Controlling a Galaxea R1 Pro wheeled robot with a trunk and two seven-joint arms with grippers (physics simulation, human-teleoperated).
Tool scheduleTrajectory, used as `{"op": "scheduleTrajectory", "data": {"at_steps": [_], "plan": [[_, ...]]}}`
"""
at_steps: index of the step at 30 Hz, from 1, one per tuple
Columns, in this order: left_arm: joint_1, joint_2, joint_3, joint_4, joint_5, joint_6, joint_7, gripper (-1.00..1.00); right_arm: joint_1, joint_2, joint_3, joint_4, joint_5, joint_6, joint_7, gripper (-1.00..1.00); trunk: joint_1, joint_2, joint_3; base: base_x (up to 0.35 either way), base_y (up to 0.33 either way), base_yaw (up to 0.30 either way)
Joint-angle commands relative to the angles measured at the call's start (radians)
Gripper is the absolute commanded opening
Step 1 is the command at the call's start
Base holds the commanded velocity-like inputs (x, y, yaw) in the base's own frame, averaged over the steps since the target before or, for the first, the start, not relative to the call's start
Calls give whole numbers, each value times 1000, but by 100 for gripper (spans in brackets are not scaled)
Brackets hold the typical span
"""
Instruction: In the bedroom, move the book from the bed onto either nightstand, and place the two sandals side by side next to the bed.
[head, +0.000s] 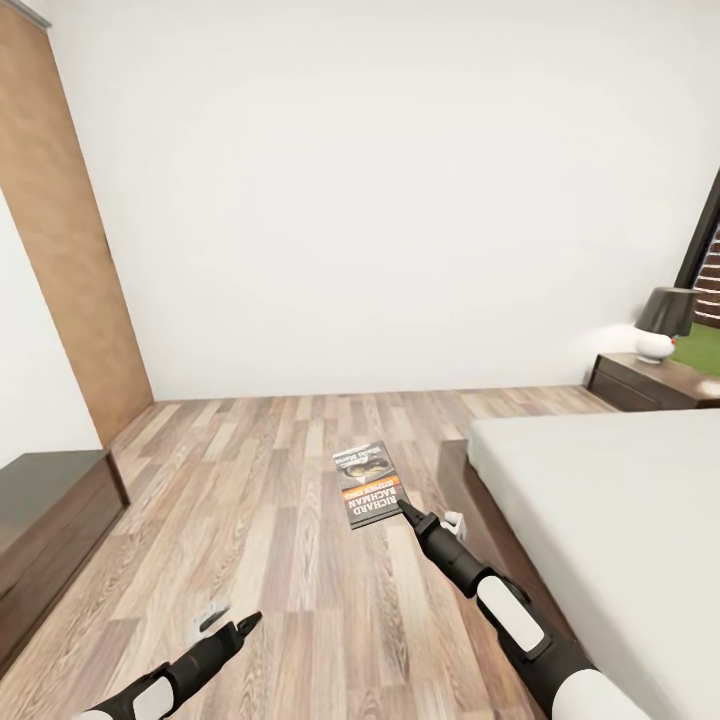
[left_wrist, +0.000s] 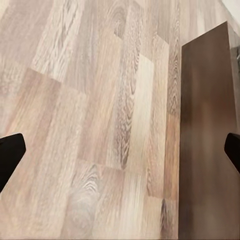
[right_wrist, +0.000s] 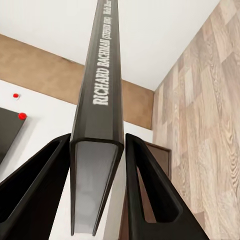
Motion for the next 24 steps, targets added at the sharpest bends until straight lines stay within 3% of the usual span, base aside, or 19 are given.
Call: {"op": "scheduleTrajectory", "data": {"at_steps": [1,24], "plan": [[-1,0,8,1,-6,-2,-4,100,-1,-1,3,0,-12,5,1,-100,0,0,-1,210,179,0],[-1,0,8,1,-6,-2,-4,100,-1,-1,3,0,-13,5,1,-100,0,0,-1,218,177,0]]}}
